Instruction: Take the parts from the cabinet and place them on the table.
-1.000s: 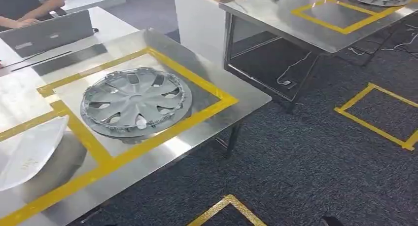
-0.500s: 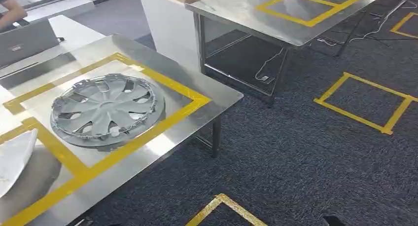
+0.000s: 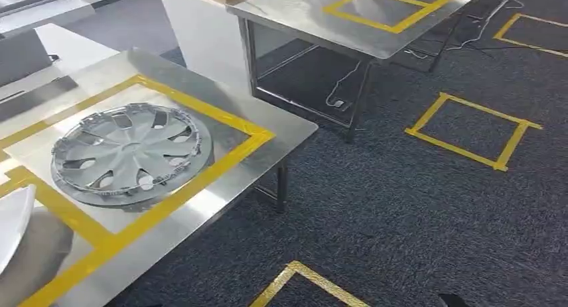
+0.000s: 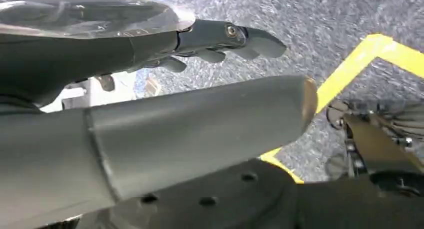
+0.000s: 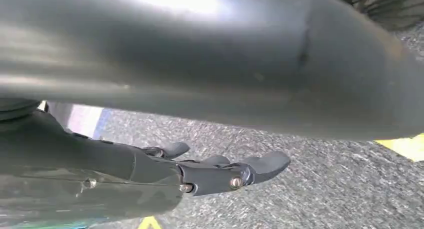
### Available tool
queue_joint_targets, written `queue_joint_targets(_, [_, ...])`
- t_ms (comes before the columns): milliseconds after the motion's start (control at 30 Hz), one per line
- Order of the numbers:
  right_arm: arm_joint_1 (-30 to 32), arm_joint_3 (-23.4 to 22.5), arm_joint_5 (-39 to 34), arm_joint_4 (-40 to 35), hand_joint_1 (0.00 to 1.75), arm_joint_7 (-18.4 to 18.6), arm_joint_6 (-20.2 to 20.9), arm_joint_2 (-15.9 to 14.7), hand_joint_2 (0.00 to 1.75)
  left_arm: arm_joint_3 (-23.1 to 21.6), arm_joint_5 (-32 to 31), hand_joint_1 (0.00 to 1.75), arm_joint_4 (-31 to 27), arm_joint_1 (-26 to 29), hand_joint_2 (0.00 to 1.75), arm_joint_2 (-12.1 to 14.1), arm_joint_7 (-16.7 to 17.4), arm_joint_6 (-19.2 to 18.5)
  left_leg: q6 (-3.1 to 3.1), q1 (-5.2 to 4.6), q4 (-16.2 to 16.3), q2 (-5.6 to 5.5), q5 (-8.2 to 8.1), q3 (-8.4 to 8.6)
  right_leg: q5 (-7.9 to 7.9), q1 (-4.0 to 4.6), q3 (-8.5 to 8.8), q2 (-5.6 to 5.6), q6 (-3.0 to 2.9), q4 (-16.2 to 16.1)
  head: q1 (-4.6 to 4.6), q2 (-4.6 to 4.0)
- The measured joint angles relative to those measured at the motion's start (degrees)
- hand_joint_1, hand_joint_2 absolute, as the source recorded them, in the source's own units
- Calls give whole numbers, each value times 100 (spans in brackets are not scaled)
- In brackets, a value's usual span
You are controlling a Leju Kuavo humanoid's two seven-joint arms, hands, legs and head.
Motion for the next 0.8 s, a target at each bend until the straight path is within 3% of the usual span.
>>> queue_joint_targets(33, [-22,0,0,-2,0,-2,0,-2,0,0,7,0,0,3,0,-4,-7,0,-43,-55,47,24,-28,-12,-41,48,78,-96,-22,-236,-2,0])
queue_joint_targets(67, [-30,0,0,-2,0,-2,0,-2,0,0,13,0,0,4,0,-13,-7,-18,-64,-54,32,51,-25,-11,-12,40,56,-21,-82,-220,-7,0])
queue_joint_targets(167, [-12,0,0,0,0,0,2,0,0,0,22,0,0,-4,0,-26,6,-55,-144,-45,27,145,-31,5,11,49,27,95,-178,-231,-2,0])
queue_joint_targets(200, [-11,0,0,0,0,2,2,-2,0,0,22,0,0,-5,0,-33,11,-61,-185,-15,102,76,-99,-4,37,22,42,123,-215,-251,-7,0])
queue_joint_targets(233, [-18,-2,0,0,0,0,2,-2,0,0,13,0,0,-3,0,-41,15,-68,-206,-13,375,-51,-307,-127,43,21,32,150,-239,-251,-7,0])
queue_joint_targets(300, [-32,-2,0,0,0,-2,2,-2,0,-2,4,0,0,16,0,-63,15,-70,-228,-10,1325,-167,-785,-573,55,32,8,202,-271,-249,-7,0])
queue_joint_targets(333, [-30,0,0,0,0,-2,2,-2,0,-2,4,0,0,18,0,-74,15,-70,-234,-12,1778,-192,-936,-795,56,40,1,245,-274,-247,-9,0])
queue_joint_targets(367, [-26,-2,0,2,0,0,2,0,0,-2,4,0,0,20,0,-87,15,-70,-229,-12,1986,-201,-944,-907,57,45,2,289,-276,-247,-7,0])
queue_joint_targets(400, [-26,-2,0,4,0,2,2,-2,0,-2,4,0,0,22,0,-92,19,-70,-212,-13,1881,-208,-812,-873,58,46,6,345,-277,-245,-7,0])
queue_joint_targets(467, [-27,-2,0,7,0,2,2,-2,0,-2,2,0,0,21,0,-101,20,-70,-156,-14,1022,-247,-298,-482,59,47,31,452,-275,-245,-7,0])
queue_joint_targets(500, [-27,-2,0,7,0,2,2,-2,0,-2,-4,0,0,19,0,-101,24,-79,-117,-14,522,-325,-66,-245,58,47,43,497,-269,-245,-7,0])
queue_joint_targets(533, [-27,-2,0,7,0,4,2,0,0,-2,-15,0,0,17,0,-101,35,-94,-72,-20,176,-507,20,-98,58,47,27,536,-254,-239,-7,0])
queue_joint_targets(567, [-41,-2,0,7,0,9,2,0,0,-2,-26,0,0,7,0,-109,48,-120,-71,-22,53,-503,4,-80,45,81,-2,579,-220,-200,-2,0])
queue_joint_targets(600, [-38,0,0,9,0,9,2,0,0,-2,-48,0,0,6,0,-120,59,-140,-67,-41,69,-475,7,-93,62,58,-14,606,-184,-212,-4,0])
queue_joint_targets(667, [-23,-2,2,11,0,15,0,0,0,-4,-66,0,-2,-4,0,-173,63,-186,-9,-41,45,-406,22,-81,76,55,-31,676,-113,-243,-4,0])
queue_joint_targets(700, [-20,0,2,13,0,15,-2,-11,0,-4,-79,0,-4,-7,0,-219,59,-190,24,3,-17,-352,57,-59,51,46,-29,637,-93,-210,0,0])
queue_joint_targets(733, [-18,0,2,13,0,13,-2,-11,0,-7,-101,0,-4,-3,0,-238,46,-195,37,-7,-27,-310,65,-50,-92,53,-103,431,-63,-15,2,0])
queue_joint_targets(767, [-28,0,2,13,0,9,-7,-15,0,-9,-111,0,-4,4,0,-258,37,-205,74,-11,-27,-274,56,-54,-357,45,-305,323,-31,419,-4,0])
queue_joint_targets(800, [-35,0,2,13,0,4,-7,-15,0,-13,-122,0,-4,9,0,-284,26,-223,75,-20,-26,-228,56,-54,-592,38,-524,286,-3,898,-2,0])
